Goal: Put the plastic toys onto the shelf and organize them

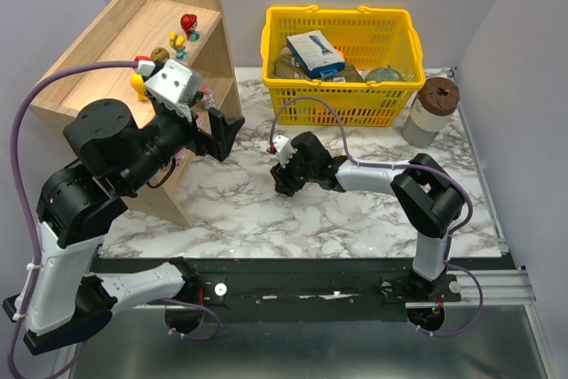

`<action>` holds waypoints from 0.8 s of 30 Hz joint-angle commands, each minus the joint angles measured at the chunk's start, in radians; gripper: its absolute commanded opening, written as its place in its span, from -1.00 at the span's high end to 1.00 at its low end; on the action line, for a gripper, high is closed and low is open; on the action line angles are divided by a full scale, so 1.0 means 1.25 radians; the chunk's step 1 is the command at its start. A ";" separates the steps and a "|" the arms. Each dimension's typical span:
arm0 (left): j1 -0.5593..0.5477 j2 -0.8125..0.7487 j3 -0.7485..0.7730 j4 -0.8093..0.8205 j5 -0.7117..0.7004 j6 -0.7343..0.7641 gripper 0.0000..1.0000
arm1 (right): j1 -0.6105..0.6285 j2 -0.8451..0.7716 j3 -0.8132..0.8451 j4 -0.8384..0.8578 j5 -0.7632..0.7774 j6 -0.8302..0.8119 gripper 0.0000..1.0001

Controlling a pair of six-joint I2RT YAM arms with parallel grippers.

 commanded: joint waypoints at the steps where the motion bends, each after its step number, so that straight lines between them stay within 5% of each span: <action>1: -0.003 -0.015 0.001 -0.011 -0.019 0.010 -0.98 | -0.003 0.017 0.015 0.009 0.024 0.005 0.24; 13: -0.003 -0.016 0.017 -0.010 -0.039 -0.003 -0.97 | -0.003 -0.050 0.135 -0.112 0.077 0.153 0.89; 24: -0.003 0.016 0.073 -0.022 -0.098 -0.024 -0.98 | -0.004 0.027 0.628 -0.463 0.113 0.276 0.99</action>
